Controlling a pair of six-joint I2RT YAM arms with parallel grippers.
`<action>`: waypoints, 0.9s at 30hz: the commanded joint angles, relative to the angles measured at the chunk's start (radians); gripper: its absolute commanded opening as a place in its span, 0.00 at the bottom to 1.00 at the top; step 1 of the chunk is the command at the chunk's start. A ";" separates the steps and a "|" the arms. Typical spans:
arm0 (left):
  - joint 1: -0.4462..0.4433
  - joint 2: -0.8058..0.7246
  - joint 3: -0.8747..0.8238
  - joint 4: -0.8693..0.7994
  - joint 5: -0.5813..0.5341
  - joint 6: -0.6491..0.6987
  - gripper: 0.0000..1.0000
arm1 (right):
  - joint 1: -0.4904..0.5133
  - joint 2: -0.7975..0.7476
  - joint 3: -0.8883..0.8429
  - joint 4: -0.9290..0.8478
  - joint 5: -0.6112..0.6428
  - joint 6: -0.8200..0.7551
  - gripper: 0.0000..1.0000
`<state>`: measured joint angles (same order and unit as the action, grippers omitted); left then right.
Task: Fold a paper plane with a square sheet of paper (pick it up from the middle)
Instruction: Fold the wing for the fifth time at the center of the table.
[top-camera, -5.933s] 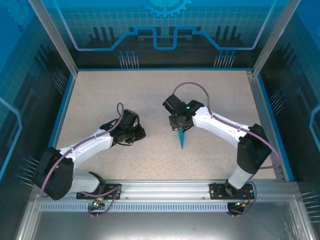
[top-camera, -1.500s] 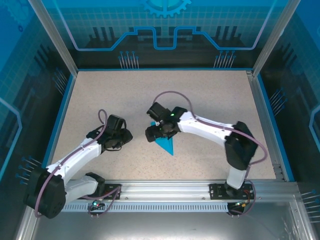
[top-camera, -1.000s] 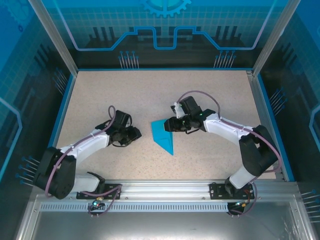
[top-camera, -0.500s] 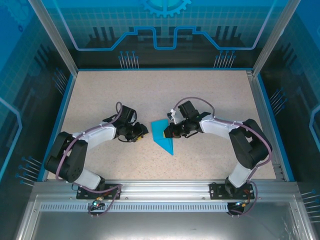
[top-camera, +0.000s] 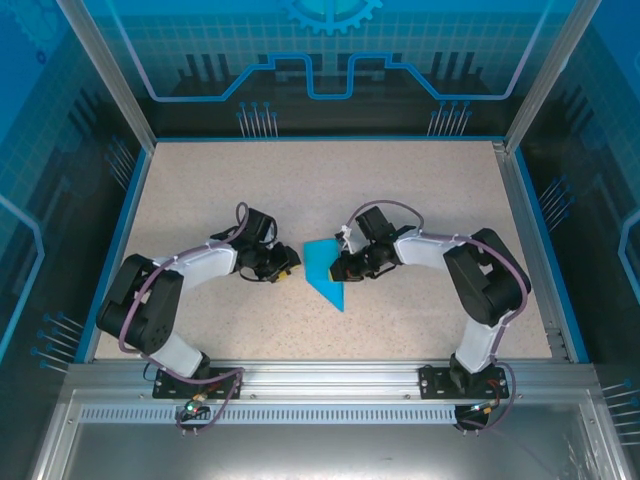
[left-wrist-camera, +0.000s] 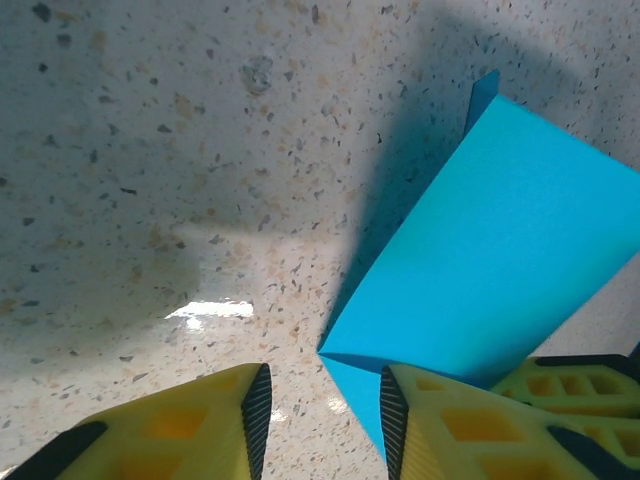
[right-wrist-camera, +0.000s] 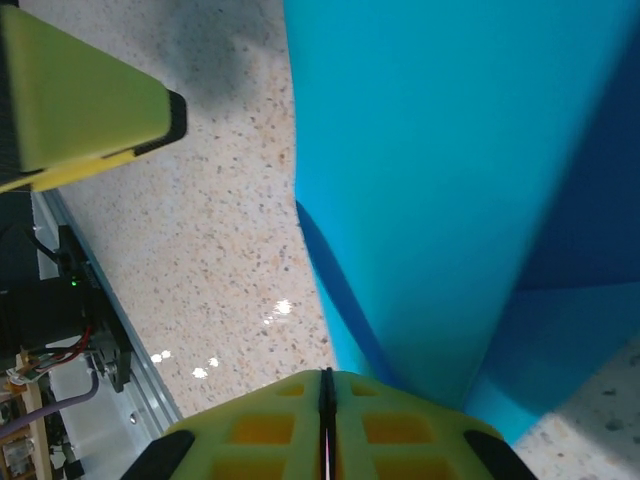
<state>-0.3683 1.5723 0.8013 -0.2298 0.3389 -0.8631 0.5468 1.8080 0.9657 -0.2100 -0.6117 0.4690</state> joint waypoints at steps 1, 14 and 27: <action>0.006 0.021 0.034 0.004 0.041 -0.004 0.38 | -0.029 0.032 -0.030 0.041 -0.034 -0.016 0.10; -0.012 0.101 0.097 0.024 0.107 0.008 0.43 | -0.077 0.097 -0.081 0.108 -0.086 -0.043 0.13; -0.016 0.192 0.157 0.066 0.159 0.014 0.44 | -0.080 0.136 -0.121 0.106 -0.041 -0.064 0.14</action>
<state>-0.3771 1.7432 0.9211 -0.1776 0.4511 -0.8627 0.4683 1.8828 0.8837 -0.0860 -0.7132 0.4366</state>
